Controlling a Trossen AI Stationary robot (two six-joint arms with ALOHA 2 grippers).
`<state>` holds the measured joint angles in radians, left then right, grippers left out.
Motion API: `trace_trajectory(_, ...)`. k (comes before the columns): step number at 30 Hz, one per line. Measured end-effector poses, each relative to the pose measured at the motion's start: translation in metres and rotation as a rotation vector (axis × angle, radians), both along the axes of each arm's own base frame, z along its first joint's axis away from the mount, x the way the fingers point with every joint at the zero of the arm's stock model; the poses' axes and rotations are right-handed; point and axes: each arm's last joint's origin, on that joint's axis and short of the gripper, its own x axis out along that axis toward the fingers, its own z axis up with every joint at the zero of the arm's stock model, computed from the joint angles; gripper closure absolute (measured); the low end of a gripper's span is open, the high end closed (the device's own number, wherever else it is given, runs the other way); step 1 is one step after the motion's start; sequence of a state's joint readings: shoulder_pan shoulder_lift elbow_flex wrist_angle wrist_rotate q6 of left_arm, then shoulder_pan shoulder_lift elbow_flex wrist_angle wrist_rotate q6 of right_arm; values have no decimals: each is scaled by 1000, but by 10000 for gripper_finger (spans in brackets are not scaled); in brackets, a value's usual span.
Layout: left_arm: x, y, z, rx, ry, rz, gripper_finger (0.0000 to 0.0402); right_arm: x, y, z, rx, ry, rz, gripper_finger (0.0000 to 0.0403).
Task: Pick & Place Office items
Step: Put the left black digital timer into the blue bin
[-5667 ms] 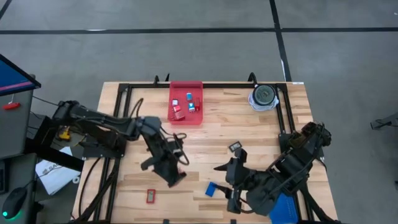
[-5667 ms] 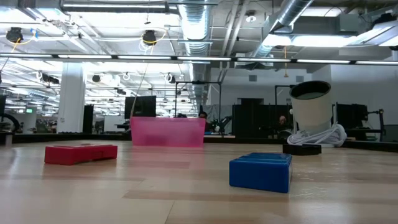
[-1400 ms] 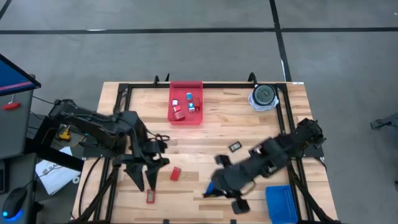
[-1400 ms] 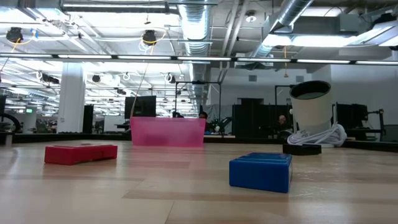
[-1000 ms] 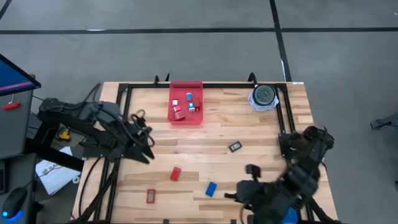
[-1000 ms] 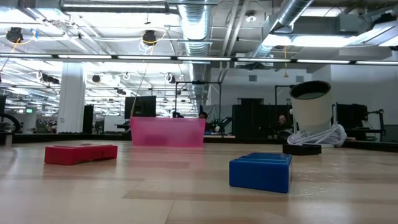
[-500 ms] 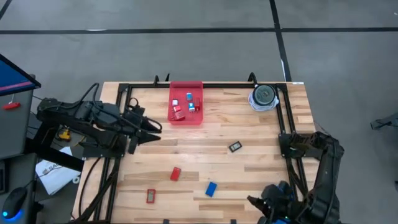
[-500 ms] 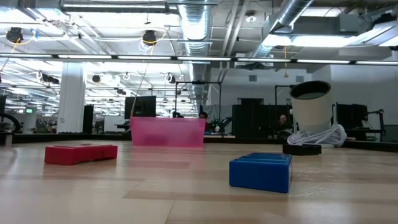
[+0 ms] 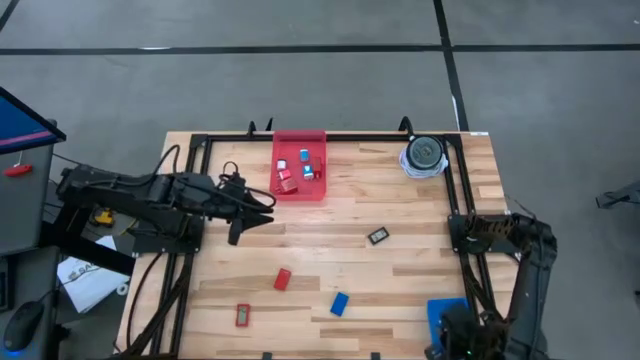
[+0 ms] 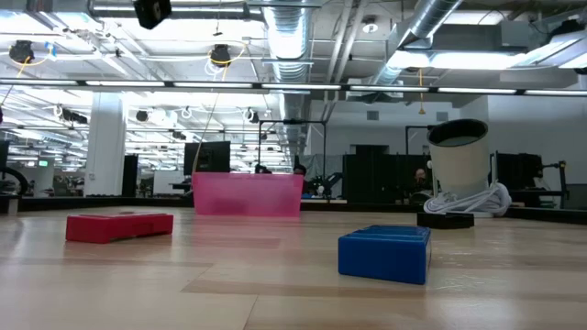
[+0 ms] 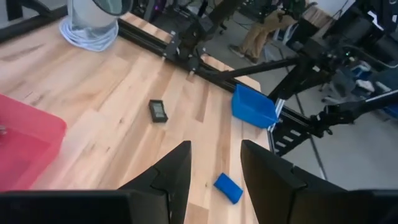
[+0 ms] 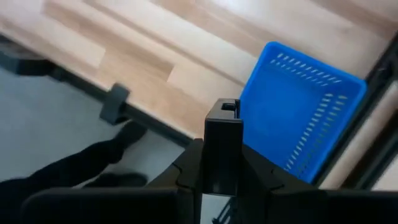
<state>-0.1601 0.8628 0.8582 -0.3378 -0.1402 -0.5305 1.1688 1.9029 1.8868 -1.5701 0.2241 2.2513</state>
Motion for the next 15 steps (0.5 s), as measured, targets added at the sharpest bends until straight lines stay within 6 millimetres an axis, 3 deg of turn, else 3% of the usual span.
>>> trace_trajectory(8,8,5,-15,-54,-73,-10,266,-13,-18,-19,-21,175,-9,345)
trace_trajectory(15,8,6,-13,-61,-99,-13,266,-27,-37,-28,9,206,2,345)
